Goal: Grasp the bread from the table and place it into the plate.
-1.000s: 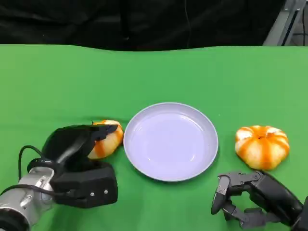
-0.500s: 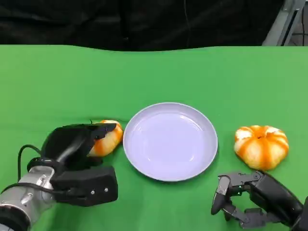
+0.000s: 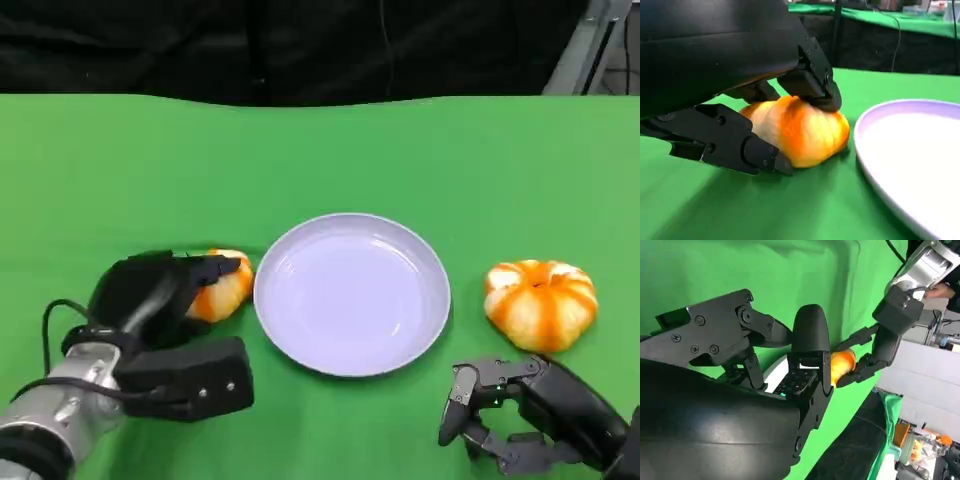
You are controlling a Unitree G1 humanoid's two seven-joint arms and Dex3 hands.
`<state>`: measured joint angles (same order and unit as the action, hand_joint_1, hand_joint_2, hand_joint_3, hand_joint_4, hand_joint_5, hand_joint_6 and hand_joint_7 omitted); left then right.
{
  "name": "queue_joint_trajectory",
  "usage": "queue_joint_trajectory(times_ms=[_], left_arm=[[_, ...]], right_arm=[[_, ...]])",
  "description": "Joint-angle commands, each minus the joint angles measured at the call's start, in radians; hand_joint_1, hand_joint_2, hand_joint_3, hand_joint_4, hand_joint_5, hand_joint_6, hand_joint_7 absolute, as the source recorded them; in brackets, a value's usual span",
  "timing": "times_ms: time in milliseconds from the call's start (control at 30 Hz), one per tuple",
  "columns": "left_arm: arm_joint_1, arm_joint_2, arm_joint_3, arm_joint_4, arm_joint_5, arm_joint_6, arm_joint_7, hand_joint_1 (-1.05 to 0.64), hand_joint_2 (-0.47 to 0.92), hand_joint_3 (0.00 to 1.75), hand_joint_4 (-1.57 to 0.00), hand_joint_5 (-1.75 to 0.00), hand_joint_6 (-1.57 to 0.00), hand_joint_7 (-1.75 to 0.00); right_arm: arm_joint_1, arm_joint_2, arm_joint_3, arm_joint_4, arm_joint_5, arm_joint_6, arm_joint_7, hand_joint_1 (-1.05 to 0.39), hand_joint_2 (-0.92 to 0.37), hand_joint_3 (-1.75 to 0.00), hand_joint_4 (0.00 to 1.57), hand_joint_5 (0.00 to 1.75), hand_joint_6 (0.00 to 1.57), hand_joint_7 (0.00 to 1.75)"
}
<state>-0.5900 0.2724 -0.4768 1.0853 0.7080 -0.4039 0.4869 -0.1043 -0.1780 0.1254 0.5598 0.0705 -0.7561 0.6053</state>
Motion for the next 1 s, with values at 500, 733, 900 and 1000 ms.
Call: queue_joint_trajectory(times_ms=[500, 733, 900, 1000], left_arm=[[0.02, -0.001, 0.015, 0.052, -0.012, -0.006, 0.142, -0.11, 0.85, 0.0, -0.45, -1.53, -0.67, -1.07], [0.023, -0.004, 0.023, 0.046, -0.007, 0.0, 0.24, -0.12, 0.82, 0.0, -0.47, -1.5, -0.64, -1.12], [0.035, 0.014, 0.042, -0.011, -0.014, -0.002, 0.274, -0.13, 0.84, 0.01, -0.46, -1.48, -0.62, -1.08], [0.049, 0.026, 0.051, -0.06, -0.009, 0.009, 0.27, -0.13, 0.85, 0.0, -0.46, -1.43, -0.65, -1.0]], right_arm=[[0.014, -0.019, -0.006, -0.017, 0.003, 0.004, -0.007, -0.08, -0.79, -0.73, 0.71, 1.66, 0.8, 1.15], [0.008, -0.016, -0.007, -0.002, 0.01, -0.005, 0.0, -0.08, -0.78, -0.73, 0.72, 1.66, 0.8, 1.15], [0.006, -0.017, -0.006, -0.003, 0.008, -0.001, 0.001, -0.07, -0.78, -0.74, 0.73, 1.66, 0.81, 1.15], [0.007, -0.017, -0.006, -0.004, 0.005, -0.003, -0.001, -0.07, -0.78, -0.74, 0.73, 1.65, 0.81, 1.15]])
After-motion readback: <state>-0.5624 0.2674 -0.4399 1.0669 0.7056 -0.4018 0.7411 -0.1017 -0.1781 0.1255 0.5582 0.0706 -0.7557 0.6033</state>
